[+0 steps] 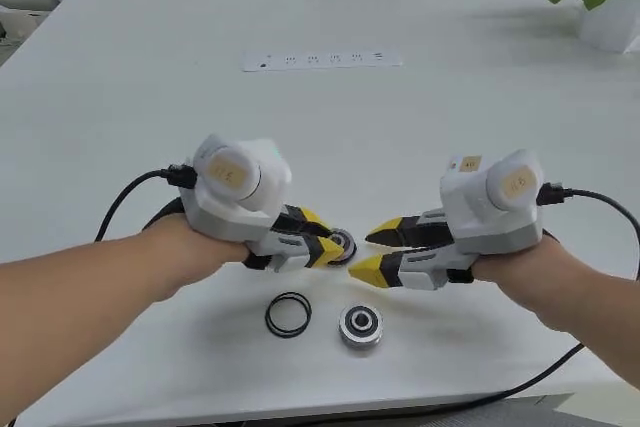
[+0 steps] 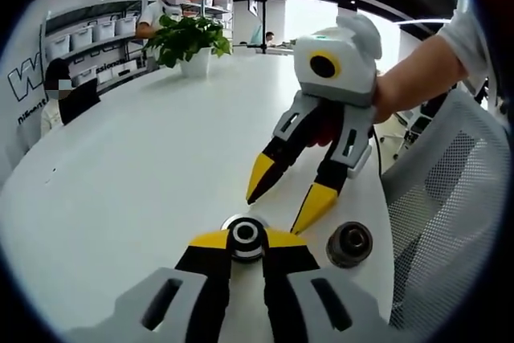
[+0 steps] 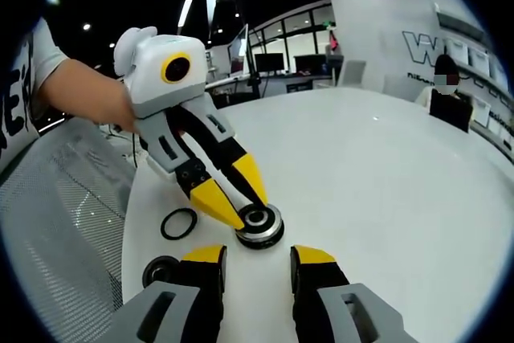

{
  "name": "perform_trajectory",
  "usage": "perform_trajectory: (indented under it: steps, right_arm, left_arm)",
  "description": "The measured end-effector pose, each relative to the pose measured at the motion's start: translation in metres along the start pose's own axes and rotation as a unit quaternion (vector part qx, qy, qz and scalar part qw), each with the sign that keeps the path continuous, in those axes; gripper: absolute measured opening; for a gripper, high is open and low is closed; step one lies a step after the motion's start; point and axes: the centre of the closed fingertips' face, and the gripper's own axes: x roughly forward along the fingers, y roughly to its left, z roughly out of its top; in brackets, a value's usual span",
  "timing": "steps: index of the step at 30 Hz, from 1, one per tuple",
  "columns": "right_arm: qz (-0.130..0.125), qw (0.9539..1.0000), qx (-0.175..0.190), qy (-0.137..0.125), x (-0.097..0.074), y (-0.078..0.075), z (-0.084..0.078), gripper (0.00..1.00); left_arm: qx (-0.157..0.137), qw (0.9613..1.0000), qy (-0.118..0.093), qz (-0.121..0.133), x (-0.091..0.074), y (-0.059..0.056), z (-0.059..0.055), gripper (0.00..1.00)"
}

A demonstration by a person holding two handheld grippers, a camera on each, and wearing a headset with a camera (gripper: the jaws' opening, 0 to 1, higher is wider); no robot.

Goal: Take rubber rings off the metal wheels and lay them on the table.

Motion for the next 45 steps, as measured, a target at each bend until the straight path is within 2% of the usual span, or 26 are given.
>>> perform_trajectory:
  steps: [2,12,13,34,42,45]
  right_arm:
    - [-0.001,1.0,0.0,0.0,0.0,-0.001,0.001,0.3]
    - [0.001,1.0,0.001,-0.002,0.005,0.002,0.003,0.3]
    - [0.002,1.0,0.001,-0.002,0.006,0.002,0.003,0.3]
    - [-0.005,0.9998,0.015,-0.009,0.02,0.001,0.007,0.28]
    - [-0.016,0.9996,0.019,-0.014,0.019,-0.001,0.008,0.25]
    - [-0.015,0.9998,0.013,-0.009,0.018,0.0,0.006,0.23]
  left_arm:
    - [0.009,1.0,0.001,0.001,0.0,0.0,0.0,0.1]
    - [0.005,0.9999,0.001,0.01,0.0,0.002,0.0,0.08]
    - [0.012,0.9999,0.001,0.01,0.001,0.002,0.0,0.07]
    - [0.005,0.9997,0.003,0.023,0.002,0.003,0.0,0.07]
    - [0.004,0.9996,0.004,0.026,0.002,0.003,0.0,0.07]
    - [0.004,0.9996,0.004,0.027,0.001,0.002,0.0,0.07]
